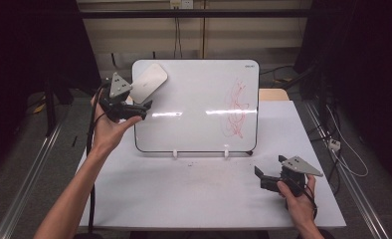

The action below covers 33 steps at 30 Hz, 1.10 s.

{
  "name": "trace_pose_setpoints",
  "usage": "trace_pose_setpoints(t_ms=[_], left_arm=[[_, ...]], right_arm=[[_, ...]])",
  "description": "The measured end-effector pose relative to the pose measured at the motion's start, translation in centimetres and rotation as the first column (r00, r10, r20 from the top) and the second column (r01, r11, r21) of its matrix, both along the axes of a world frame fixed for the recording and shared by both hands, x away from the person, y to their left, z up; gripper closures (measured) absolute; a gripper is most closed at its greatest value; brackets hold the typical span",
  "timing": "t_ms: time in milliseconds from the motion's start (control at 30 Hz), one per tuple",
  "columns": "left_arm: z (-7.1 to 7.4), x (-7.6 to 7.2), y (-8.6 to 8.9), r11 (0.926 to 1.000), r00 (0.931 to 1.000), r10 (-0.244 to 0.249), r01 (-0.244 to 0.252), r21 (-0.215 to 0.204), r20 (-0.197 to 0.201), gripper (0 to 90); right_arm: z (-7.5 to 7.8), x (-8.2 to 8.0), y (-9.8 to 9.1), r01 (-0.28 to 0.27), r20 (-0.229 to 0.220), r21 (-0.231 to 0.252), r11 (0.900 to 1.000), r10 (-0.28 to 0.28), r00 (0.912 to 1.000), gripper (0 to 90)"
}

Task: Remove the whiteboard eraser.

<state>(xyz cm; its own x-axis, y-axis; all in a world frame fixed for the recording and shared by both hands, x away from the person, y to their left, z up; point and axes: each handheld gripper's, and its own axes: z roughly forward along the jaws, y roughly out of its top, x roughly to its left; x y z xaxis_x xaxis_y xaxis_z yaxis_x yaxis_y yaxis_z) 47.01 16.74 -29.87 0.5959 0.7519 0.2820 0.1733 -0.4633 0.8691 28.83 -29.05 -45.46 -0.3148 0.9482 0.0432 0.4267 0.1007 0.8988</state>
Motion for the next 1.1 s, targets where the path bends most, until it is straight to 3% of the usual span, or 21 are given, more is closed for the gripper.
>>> trace_pose_setpoints(t_ms=[300,367,567,767,867,1000,1100], left_arm=[[0.3,1.6,-1.2,0.9984,0.9997,0.013,-0.014,0.054,0.022,5.1],[0.3,1.9,-1.4,0.9987,0.9994,0.018,-0.019,0.048,0.031,5.5],[0.1,2.7,-1.7,0.9946,0.9995,0.02,-0.022,0.101,0.026,6.9],[-0.2,3.1,-2.0,0.9915,0.9991,0.025,-0.029,0.126,0.034,8.6],[-0.2,3.3,-2.0,0.9929,0.9989,0.025,-0.029,0.115,0.039,10.2],[-0.2,3.4,-2.0,0.9876,0.9988,0.019,-0.025,0.155,0.044,14.4],[-0.4,3.4,-2.3,0.9874,0.9988,0.012,-0.02,0.157,0.046,15.0]], right_arm=[[0.0,0.1,0.0,0.0,0.0,-0.001,1.0,0.0,1.0,4.8],[0.0,0.1,0.0,-0.001,-0.001,-0.003,1.0,0.001,1.0,4.9],[-0.1,0.0,-0.1,0.005,-0.004,-0.003,1.0,-0.005,1.0,4.8],[-0.1,-0.1,-0.2,0.005,-0.004,-0.006,1.0,-0.005,1.0,4.9],[0.0,-0.1,-0.1,0.004,-0.004,-0.006,1.0,-0.004,1.0,4.8],[0.1,-0.2,0.2,0.0,-0.001,-0.01,1.0,0.0,1.0,4.8],[0.1,-0.1,0.3,-0.006,-0.001,-0.013,0.9999,0.006,1.0,4.9]])
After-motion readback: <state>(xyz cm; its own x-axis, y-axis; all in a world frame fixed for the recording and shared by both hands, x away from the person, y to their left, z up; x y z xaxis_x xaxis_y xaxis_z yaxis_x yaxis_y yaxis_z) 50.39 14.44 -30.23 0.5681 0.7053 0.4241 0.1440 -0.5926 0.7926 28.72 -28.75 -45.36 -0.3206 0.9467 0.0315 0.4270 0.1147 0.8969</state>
